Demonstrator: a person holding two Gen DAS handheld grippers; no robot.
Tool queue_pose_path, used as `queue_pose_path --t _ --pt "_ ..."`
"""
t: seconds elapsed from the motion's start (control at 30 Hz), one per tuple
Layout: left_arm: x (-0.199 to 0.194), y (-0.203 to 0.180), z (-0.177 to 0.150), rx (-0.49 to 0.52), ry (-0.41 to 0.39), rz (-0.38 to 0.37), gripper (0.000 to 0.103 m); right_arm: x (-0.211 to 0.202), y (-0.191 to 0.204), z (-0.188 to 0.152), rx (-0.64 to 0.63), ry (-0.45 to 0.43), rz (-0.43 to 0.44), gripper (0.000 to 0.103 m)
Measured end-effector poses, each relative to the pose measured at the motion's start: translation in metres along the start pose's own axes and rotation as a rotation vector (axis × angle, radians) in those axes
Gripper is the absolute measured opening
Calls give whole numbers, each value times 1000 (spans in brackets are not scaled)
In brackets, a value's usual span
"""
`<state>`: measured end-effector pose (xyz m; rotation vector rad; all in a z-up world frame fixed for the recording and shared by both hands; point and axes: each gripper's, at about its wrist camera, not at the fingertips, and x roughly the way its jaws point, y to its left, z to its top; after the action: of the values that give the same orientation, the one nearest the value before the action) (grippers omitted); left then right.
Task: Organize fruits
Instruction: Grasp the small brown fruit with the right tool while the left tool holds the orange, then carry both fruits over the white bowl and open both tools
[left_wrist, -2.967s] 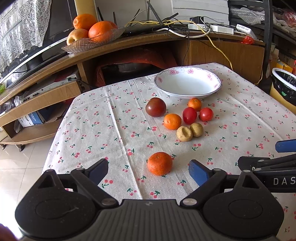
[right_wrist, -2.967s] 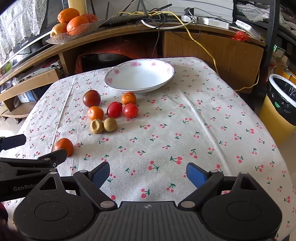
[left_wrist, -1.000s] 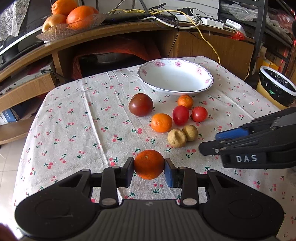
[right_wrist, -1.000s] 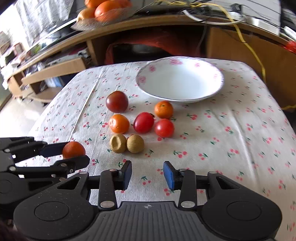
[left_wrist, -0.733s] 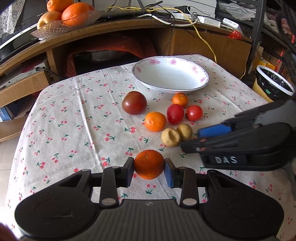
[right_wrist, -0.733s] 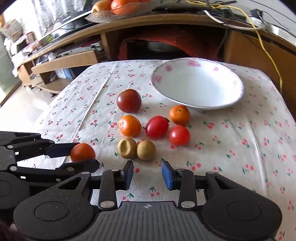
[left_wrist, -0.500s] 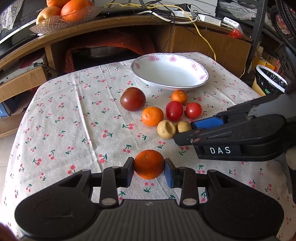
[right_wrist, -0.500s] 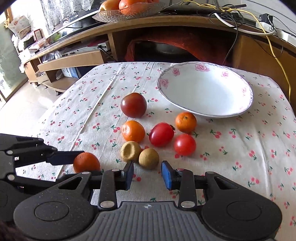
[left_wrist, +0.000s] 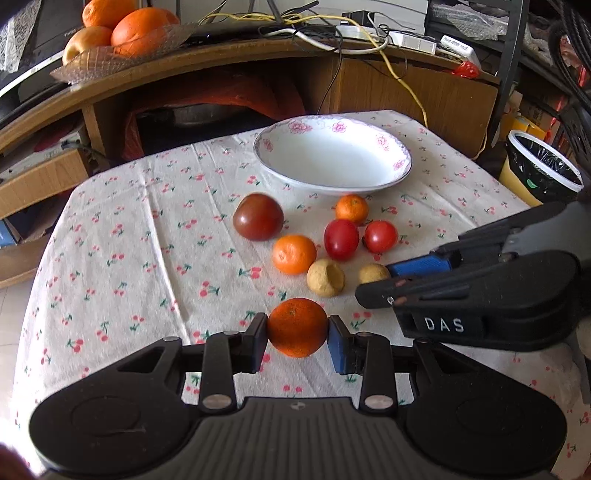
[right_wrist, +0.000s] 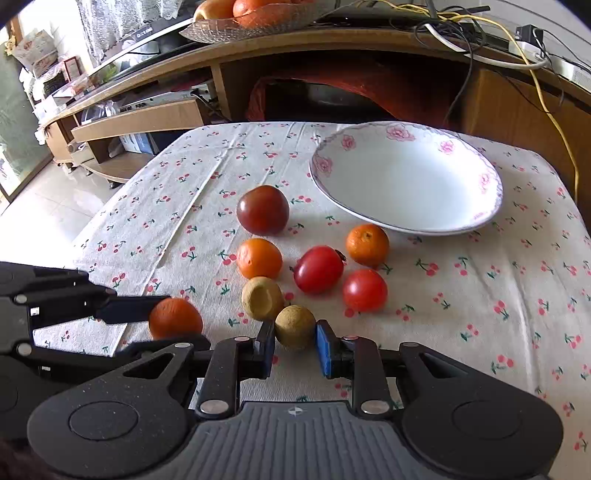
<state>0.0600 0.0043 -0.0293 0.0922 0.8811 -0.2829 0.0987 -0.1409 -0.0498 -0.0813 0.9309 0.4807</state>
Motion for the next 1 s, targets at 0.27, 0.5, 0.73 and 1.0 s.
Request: queue_pose_path --t 0.27,0.5,0.73,1.0 --pt "2 -7 22 7 -1 -34 42 -11 -9 6 36 -3 -38 20" --pt "12 -9 54 63 -29 -41 42 -18 -23 24 73 -21 -66 20" --pt "35 -10 85 61 -56 -57 42 -13 -46 49 106 -56 -88 20" --pt "55 -7 100 60 -71 -56 41 3 -69 63 140 -74 -94 21"
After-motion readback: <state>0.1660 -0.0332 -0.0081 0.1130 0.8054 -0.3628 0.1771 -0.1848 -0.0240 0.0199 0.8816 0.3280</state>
